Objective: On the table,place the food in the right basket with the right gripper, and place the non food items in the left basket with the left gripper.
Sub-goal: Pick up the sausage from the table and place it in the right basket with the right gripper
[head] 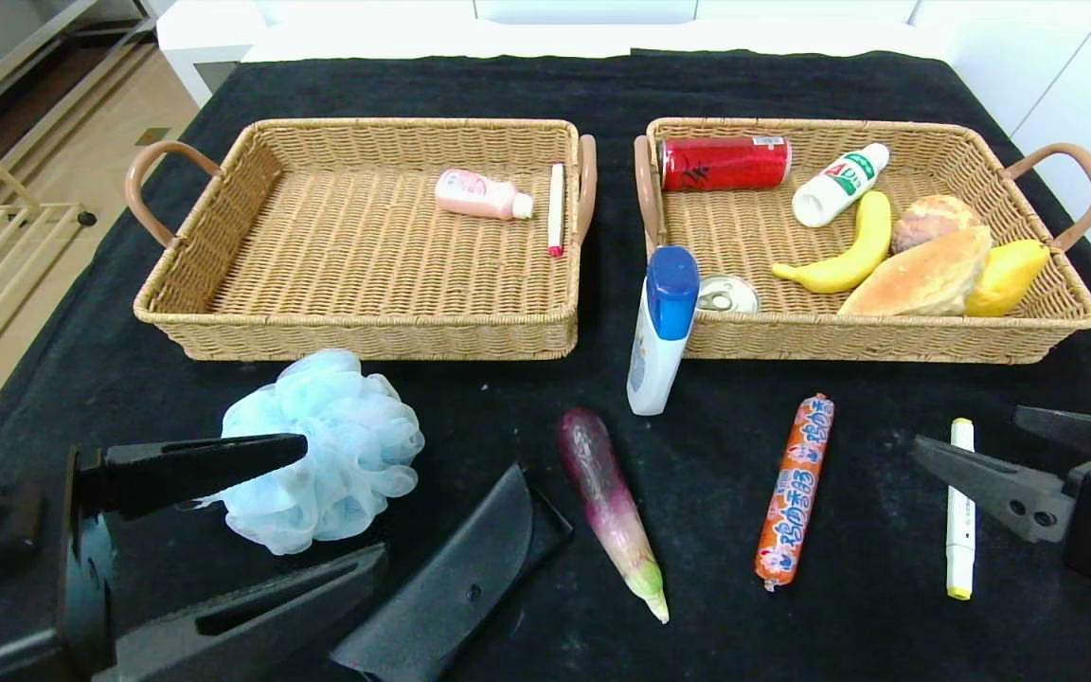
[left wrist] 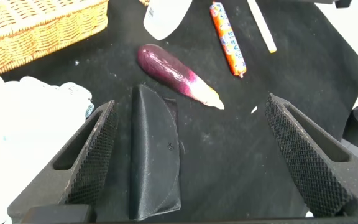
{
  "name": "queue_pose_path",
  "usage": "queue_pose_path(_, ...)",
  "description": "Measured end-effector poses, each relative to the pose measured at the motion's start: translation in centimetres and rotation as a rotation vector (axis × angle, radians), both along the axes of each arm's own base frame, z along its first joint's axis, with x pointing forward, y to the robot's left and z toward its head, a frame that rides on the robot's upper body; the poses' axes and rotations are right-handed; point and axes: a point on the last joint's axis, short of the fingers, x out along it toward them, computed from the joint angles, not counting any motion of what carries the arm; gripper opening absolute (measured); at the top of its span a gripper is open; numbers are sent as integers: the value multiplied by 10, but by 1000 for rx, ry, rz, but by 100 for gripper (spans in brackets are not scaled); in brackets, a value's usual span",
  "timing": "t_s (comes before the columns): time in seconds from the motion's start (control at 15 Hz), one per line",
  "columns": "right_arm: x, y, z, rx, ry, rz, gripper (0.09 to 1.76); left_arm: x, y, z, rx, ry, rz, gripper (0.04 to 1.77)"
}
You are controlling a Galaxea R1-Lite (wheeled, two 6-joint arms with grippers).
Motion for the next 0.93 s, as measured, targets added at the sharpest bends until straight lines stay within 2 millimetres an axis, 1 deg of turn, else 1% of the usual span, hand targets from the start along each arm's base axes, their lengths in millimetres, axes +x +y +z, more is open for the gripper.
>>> queue_pose_path(0.13, 2, 2, 5, -14, 36, -25, 171, -1, 0, 1, 1, -8, -5, 172)
queue_pose_path(0.33, 14, 8, 6, -28, 61, -64, 171, -1, 1, 1, 1, -12, -4, 172)
queue_pose_path(0.47, 16, 14, 1, -77, 148, -50, 171, -2, 1, 2, -1, -16, -6, 172)
queue_pose_path(0.6, 14, 17, 1, -122, 219, -29, 171, -3, 1, 2, -3, -18, -7, 172)
queue_pose_path(0.8, 20, 24, 5, -112, 233, -19, 171, -3, 1, 2, -3, -18, -7, 172)
queue_pose_path(0.93, 25, 31, 15, -62, 266, -53, 171, -3, 1, 2, -3, -18, -8, 172)
